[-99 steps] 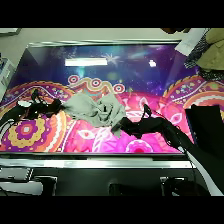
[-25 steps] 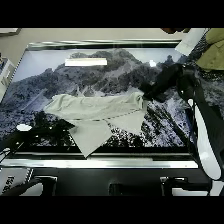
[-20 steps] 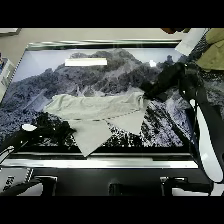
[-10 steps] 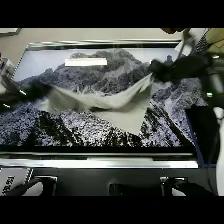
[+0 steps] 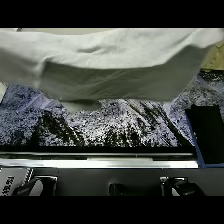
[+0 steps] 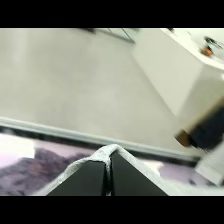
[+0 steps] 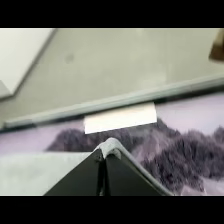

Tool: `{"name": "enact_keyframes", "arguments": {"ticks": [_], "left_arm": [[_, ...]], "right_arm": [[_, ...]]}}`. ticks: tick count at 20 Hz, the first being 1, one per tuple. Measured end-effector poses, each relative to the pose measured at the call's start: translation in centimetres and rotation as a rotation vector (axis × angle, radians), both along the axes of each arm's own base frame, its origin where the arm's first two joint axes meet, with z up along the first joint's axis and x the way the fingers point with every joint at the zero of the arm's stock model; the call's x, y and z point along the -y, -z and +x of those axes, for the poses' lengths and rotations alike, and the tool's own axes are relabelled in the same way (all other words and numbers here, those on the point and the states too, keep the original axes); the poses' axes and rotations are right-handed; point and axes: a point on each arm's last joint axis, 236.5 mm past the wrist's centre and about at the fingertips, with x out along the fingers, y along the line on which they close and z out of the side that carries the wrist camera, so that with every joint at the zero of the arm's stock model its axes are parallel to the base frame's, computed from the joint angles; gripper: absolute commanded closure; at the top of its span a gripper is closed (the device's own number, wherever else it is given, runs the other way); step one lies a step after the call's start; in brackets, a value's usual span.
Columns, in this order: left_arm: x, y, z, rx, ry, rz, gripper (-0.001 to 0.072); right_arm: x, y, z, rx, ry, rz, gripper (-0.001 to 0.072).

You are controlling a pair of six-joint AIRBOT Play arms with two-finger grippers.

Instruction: Fold the clothes and pants, and hang the long-sleeved shirts on hangers.

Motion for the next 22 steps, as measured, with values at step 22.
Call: {"name": "enact_keyframes", "arguments": {"ticks": [22], "left_arm": [[0.4, 28.9, 28.6, -0.535, 0.107, 0.007, 0.0694]], "right_arm": [[-2.2, 30.7, 20.0, -0.818, 0.15, 0.047, 0.068]]}}
